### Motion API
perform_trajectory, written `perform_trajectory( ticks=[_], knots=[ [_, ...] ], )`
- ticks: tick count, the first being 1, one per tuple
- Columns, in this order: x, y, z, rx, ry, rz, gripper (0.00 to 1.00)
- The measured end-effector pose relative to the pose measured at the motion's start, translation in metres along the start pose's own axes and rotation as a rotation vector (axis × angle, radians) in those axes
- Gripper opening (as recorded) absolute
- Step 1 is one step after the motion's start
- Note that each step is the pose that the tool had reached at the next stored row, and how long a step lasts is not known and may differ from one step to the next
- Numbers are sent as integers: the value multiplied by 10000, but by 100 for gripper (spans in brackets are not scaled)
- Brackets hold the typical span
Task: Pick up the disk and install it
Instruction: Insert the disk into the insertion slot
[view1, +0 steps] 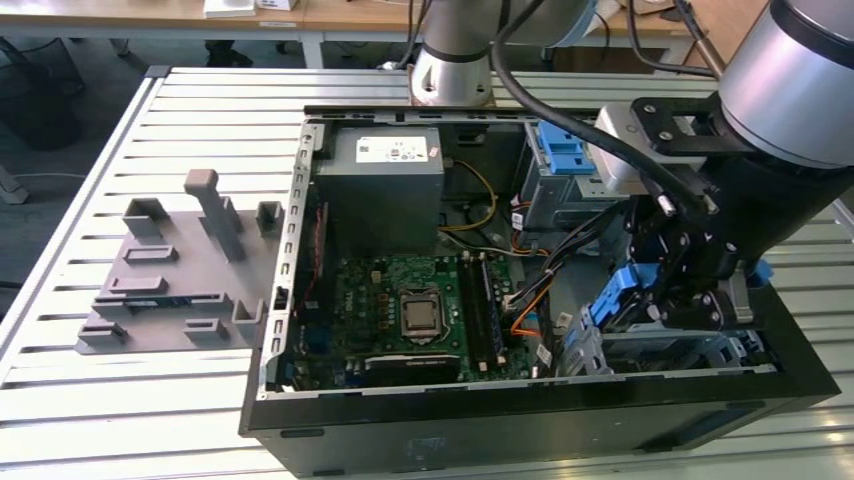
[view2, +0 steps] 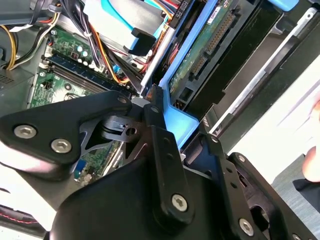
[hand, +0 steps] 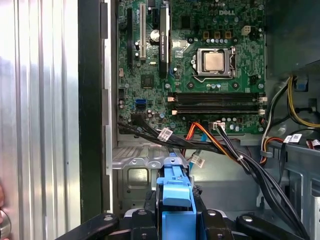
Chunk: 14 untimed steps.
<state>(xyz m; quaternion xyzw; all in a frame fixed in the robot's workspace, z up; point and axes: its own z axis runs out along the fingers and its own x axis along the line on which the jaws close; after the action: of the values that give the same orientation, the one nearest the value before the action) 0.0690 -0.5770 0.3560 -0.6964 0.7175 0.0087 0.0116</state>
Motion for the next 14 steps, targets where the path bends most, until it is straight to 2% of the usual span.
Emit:
perform_trajectory(
  ticks=[14],
  knots=[
    [1,-1,17,2,0,1,36]
  ],
)
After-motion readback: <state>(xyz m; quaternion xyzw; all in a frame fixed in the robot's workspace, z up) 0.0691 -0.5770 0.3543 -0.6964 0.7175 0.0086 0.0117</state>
